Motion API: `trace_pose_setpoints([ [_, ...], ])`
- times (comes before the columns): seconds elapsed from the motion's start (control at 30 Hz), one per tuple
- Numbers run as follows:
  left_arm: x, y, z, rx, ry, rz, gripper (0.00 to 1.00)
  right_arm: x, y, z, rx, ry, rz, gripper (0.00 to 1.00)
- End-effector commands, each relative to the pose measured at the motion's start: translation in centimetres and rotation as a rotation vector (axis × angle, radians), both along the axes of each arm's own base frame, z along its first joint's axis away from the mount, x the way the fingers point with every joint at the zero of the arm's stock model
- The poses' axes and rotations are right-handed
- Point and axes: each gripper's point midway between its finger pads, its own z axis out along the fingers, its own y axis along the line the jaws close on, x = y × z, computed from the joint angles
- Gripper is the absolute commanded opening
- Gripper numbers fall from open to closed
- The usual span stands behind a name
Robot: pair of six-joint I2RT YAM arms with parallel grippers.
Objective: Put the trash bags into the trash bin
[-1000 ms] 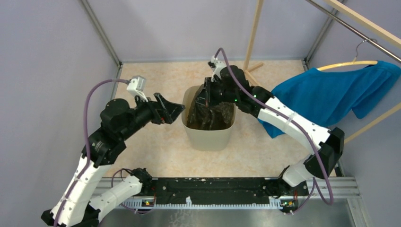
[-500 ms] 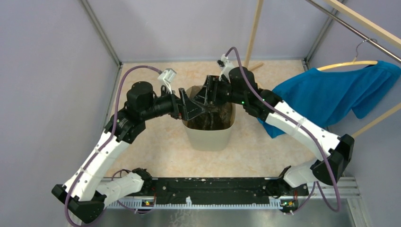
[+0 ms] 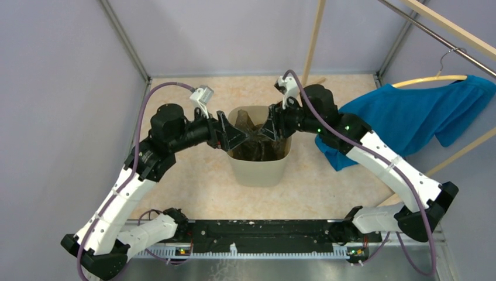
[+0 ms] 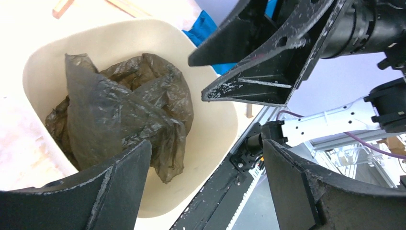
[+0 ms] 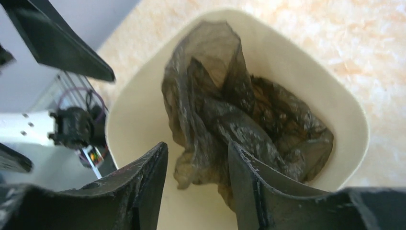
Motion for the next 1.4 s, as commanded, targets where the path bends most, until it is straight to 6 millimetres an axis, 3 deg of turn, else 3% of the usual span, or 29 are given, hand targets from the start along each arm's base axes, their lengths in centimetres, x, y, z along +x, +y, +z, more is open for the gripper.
trace_pose_setpoints([
  [0.0,0.6,0.4,0.4,0.028,-0.04,0.027,0.92,-0.9,-0.9,-2.9,-0.162,0.005,0.099,0.48],
  [0.27,0.7,0.6,-0.1,0.044,-0.034,0.034,0.99,-2.6,1.4,-6.2,-0.238,0.041,0.16,0.46],
  [0.4,0.7,0.6,-0.1,0.045,-0.029,0.035,0.99,-1.6,1.8,-6.8,-0.238,0.043,0.093,0.28],
  [0.47,0.6,0.5,-0.1,0.041,-0.027,0.032,0.99,-1.5,2.3,-6.7,-0.206,0.036,0.094,0.25],
  [0.6,0.3,0.3,0.0,0.034,-0.022,0.014,0.99,-0.8,2.7,-6.3,-0.173,0.021,0.063,0.0],
  [0.8,-0.2,-0.1,0.3,0.02,-0.011,-0.024,0.99,-0.4,1.7,-2.3,-0.07,-0.052,-0.018,0.0],
  [1.03,-1.8,-3.1,1.9,-0.149,0.064,-0.197,0.95,-1.9,1.2,4.1,0.173,-0.123,-0.029,0.0],
  [1.17,-0.1,-2.2,2.1,-0.093,0.045,-0.088,0.87,-1.8,0.3,5.5,0.214,-0.142,-0.073,0.0],
  [1.37,0.6,-0.1,1.2,-0.032,0.033,0.038,0.83,-1.8,-0.1,6.2,0.244,-0.149,-0.085,0.0],
])
